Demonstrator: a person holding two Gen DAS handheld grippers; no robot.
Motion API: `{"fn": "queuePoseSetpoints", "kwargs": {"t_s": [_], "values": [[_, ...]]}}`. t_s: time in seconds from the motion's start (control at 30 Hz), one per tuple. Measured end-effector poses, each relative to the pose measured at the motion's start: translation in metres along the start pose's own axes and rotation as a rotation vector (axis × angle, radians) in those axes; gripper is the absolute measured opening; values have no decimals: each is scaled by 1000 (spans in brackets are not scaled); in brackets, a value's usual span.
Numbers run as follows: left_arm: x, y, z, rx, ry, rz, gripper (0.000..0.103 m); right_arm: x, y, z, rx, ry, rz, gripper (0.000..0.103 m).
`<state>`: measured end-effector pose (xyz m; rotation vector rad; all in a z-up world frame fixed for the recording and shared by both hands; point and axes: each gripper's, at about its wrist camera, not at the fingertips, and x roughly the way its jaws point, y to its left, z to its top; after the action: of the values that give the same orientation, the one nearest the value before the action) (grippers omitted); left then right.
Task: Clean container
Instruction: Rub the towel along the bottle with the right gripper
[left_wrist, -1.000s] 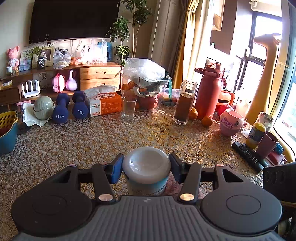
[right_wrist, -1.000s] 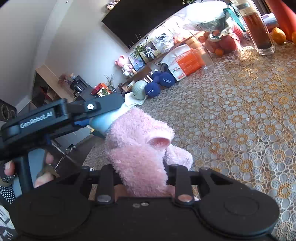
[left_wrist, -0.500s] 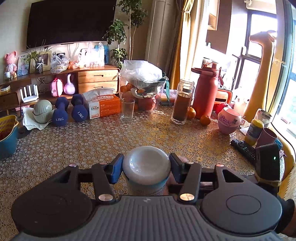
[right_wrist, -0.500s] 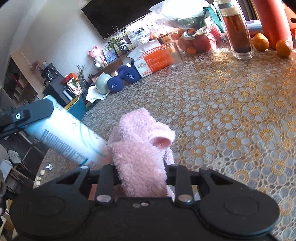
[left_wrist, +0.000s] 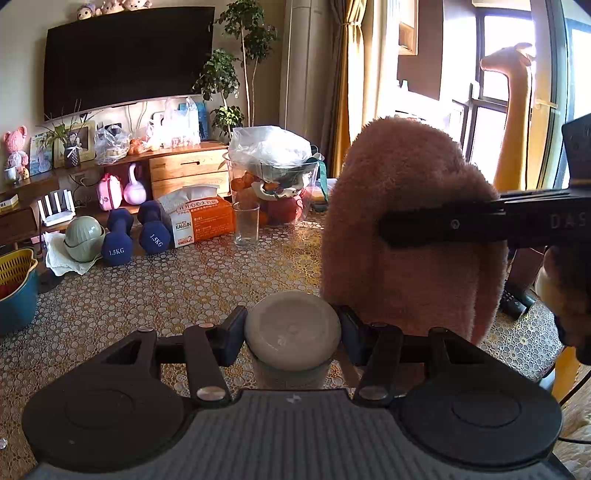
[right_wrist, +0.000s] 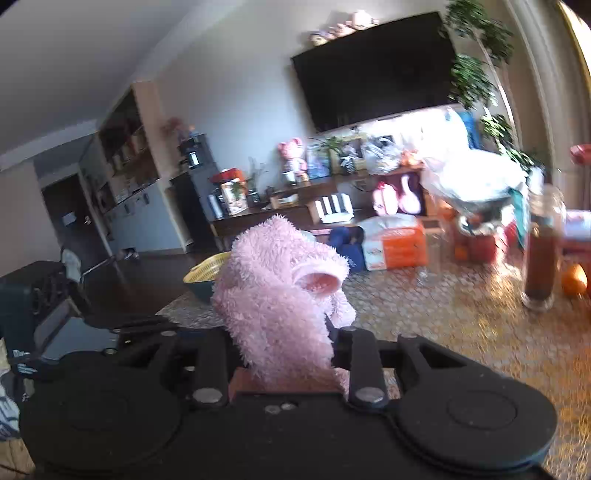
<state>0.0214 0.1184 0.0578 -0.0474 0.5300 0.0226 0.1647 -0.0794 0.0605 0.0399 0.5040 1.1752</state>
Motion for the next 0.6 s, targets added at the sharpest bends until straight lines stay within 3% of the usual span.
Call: {"fn": "queuePoseSetpoints", "kwargs": {"t_s": [0.27, 0.47, 0.6], "values": [[0, -7, -1, 38, -3, 3, 52, 28, 48, 10, -299, 139, 120, 28], [0, -11, -4, 69, -9, -3, 52, 43, 46, 14, -283, 195, 146, 28], [0, -10, -4, 61, -13, -3, 52, 48, 27, 13, -185, 192, 160, 28]]}}
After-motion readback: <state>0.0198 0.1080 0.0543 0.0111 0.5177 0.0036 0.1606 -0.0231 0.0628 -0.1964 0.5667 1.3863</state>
